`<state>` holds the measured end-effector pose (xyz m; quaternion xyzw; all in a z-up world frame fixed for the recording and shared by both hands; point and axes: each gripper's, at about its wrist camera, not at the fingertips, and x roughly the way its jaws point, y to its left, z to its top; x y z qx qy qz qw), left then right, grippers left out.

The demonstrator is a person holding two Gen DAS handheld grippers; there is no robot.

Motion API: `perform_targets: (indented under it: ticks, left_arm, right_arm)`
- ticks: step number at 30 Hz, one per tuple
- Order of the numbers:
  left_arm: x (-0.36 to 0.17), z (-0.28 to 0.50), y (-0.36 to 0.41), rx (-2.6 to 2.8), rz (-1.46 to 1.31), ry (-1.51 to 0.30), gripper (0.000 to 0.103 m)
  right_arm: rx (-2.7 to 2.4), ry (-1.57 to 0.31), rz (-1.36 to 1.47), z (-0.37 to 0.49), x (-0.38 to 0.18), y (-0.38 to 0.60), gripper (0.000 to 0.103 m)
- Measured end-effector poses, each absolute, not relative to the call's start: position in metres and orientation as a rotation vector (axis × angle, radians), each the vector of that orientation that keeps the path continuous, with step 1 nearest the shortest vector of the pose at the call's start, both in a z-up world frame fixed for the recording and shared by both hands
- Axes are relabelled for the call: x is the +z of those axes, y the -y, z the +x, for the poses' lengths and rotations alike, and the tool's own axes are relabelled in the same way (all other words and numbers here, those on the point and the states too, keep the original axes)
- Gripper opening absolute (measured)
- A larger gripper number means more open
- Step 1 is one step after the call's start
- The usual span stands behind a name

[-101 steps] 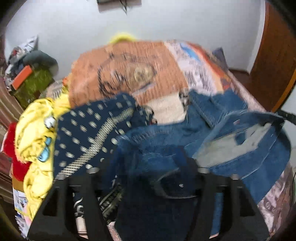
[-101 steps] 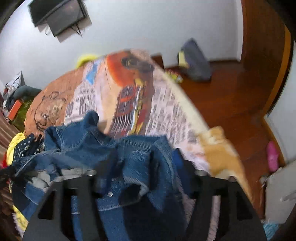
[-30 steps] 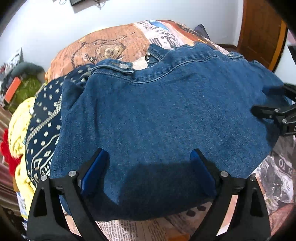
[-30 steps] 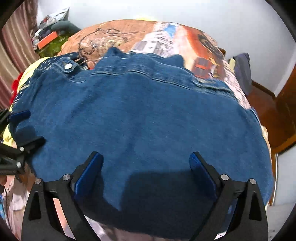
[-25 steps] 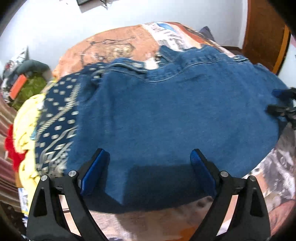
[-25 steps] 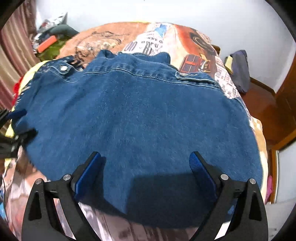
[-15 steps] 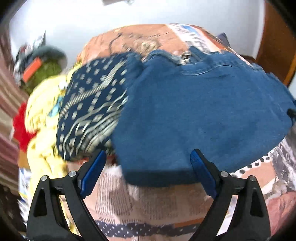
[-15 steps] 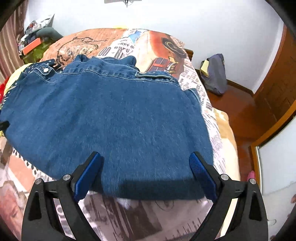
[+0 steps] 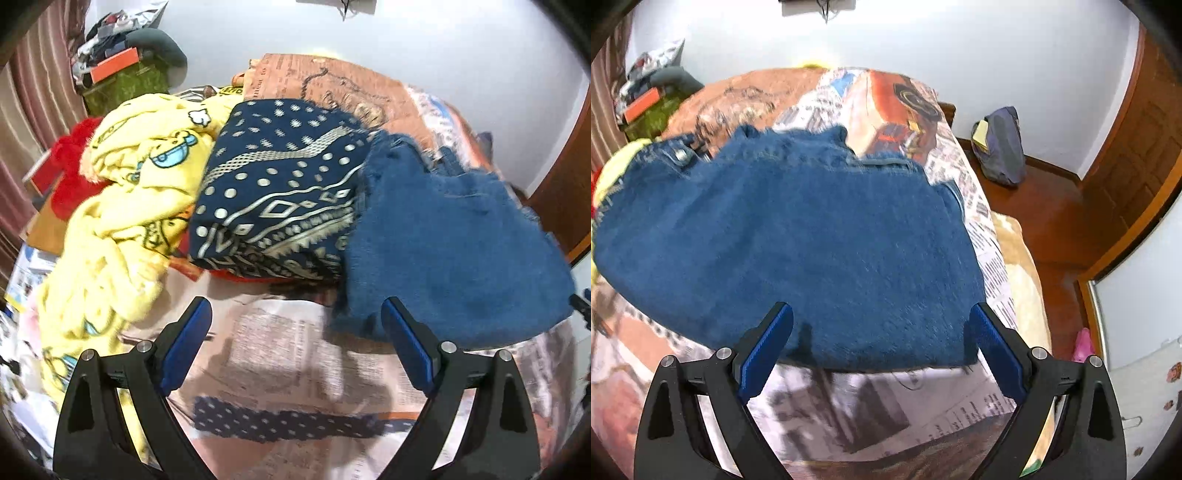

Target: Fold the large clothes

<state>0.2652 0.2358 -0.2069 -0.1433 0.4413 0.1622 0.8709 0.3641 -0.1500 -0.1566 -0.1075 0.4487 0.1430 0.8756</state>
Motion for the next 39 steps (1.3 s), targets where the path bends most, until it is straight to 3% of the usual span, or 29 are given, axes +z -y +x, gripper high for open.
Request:
perform_targets:
  ticks: [7, 17, 23, 27, 29, 31, 35, 39]
  left_arm:
    - [-0.212, 0.272, -0.205, 0.208, -0.427, -0.890, 0.093]
    - [-0.268, 0.311, -0.188, -0.007, -0.725, -0.981, 0.092]
    - [-0.282, 0.330, -0.195, -0.019, -0.858, -0.953, 0.072]
    - [-0.262, 0.335, -0.189, -0.040, -0.815, -0.901, 0.071]
    - [-0.241, 0.336, -0.177, -0.037, -0.706, -0.870, 0.062]
    - [-0.223, 0.335, -0.168, -0.044, -0.630, -0.819, 0.047]
    - [-0.198, 0.341, -0.159, -0.065, -0.571, -0.725, 0.046]
    - [-0.208, 0.358, -0.177, -0.053, -0.674, -0.733, 0.046]
  right_arm:
    - [0.397, -0.909, -0.114, 0.361, -0.145, 0.123, 0.095]
    - [0.451, -1.069, -0.073, 0.366, -0.196, 0.091, 0.097]
    - [0.473, -1.058, -0.096, 0.367, -0.196, 0.088, 0.103]
    - [0.479, -1.053, -0.085, 0.366, -0.197, 0.091, 0.103]
    - [0.478, -1.054, -0.086, 0.367, -0.198, 0.090, 0.103]
    - [0.476, -1.052, -0.091, 0.367, -0.198, 0.089, 0.103]
    - [0.476, -1.050, -0.093, 0.366, -0.198, 0.090, 0.103]
    - [0.477, -1.050, -0.091, 0.367, -0.198, 0.090, 0.103]
